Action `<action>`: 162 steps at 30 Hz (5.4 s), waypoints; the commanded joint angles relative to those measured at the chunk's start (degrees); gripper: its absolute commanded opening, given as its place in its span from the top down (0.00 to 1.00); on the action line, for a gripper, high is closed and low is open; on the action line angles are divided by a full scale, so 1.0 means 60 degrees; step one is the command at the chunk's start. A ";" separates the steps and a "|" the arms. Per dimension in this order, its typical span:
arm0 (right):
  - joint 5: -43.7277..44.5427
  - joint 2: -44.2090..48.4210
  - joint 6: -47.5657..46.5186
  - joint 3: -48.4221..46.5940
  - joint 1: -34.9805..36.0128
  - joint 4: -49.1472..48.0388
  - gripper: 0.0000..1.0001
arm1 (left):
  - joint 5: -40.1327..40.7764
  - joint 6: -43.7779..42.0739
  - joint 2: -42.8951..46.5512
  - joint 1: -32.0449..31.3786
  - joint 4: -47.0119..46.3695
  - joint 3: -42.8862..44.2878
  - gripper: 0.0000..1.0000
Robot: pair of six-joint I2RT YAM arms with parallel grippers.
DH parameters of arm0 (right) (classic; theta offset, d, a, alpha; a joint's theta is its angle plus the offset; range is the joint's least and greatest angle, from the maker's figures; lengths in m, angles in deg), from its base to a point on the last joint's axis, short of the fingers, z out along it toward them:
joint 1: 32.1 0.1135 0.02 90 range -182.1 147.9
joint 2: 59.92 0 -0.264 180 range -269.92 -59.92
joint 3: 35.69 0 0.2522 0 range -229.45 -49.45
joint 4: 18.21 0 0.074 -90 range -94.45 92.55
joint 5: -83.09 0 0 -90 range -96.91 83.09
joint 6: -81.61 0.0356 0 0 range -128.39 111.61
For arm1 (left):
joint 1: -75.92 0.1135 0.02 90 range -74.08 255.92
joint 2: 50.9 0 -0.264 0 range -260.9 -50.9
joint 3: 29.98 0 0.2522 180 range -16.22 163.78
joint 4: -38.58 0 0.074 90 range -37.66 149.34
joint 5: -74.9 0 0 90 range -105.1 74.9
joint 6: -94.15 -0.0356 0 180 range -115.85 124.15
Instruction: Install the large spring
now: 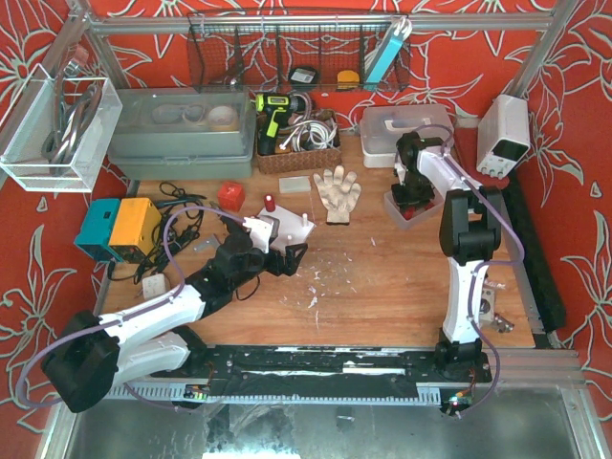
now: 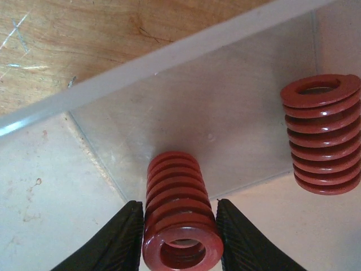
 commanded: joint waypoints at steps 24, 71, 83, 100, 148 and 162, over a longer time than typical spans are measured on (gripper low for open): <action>0.0808 0.2788 0.0168 -0.0048 0.0928 0.0866 0.90 | 0.1064 -0.0094 0.0362 -0.0124 -0.0497 -0.0399 0.00; -0.6039 0.8687 0.2753 0.6247 0.5525 -0.6071 0.99 | -0.2661 -0.7082 -0.0977 -0.0488 -0.7391 -0.1311 0.32; -0.6244 0.8545 0.2829 0.6357 0.5807 -0.6271 1.00 | -0.3340 -0.7743 -0.0835 -0.0488 -0.7078 -0.1418 0.50; -0.5162 0.8173 0.2520 0.6443 0.5793 -0.5948 0.82 | -0.3651 -0.8234 -0.0304 -0.0492 -0.6685 -0.1725 1.00; -0.3040 0.7273 0.1317 0.6633 0.5634 -0.5672 0.56 | -0.2717 -0.6665 -0.0494 -0.0501 -0.4191 -0.0646 1.00; -0.0619 0.7293 0.1585 0.6570 0.5636 -0.5021 0.54 | -0.1568 -0.5705 -0.0362 -0.0492 -0.1281 0.0543 1.00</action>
